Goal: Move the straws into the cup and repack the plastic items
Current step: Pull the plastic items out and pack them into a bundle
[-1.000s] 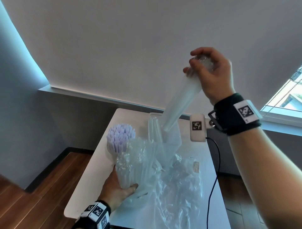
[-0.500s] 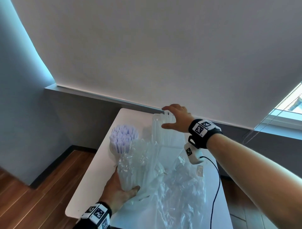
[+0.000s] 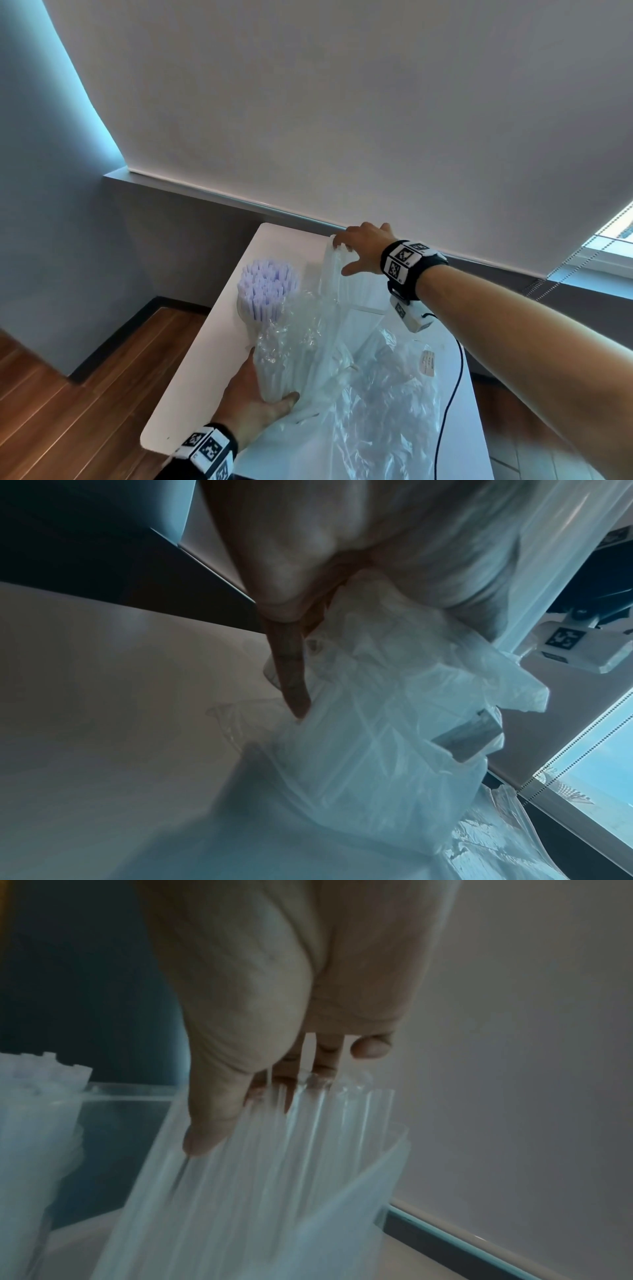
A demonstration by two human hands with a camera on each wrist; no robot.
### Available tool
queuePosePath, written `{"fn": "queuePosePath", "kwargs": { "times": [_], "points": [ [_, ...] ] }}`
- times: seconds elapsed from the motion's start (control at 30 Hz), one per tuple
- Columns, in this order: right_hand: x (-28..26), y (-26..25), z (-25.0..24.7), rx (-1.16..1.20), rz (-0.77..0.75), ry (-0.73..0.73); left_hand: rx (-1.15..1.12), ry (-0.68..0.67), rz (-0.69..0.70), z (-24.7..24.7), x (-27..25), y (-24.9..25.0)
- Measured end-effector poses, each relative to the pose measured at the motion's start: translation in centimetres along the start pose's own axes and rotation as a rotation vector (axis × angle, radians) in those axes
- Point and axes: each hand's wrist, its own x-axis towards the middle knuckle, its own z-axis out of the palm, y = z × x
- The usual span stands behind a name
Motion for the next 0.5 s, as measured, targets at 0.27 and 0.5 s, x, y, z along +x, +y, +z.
{"fn": "queuePosePath", "kwargs": {
  "times": [0.27,0.5],
  "points": [
    [-0.9,1.3,-1.1,0.158,0.202,0.188,-0.006,-0.013,0.013,0.0,0.0,-0.2],
    [-5.6,1.6,0.9,0.378,0.386,0.010,-0.003,-0.038,0.031,0.0,0.3,-0.8]
  ]
}}
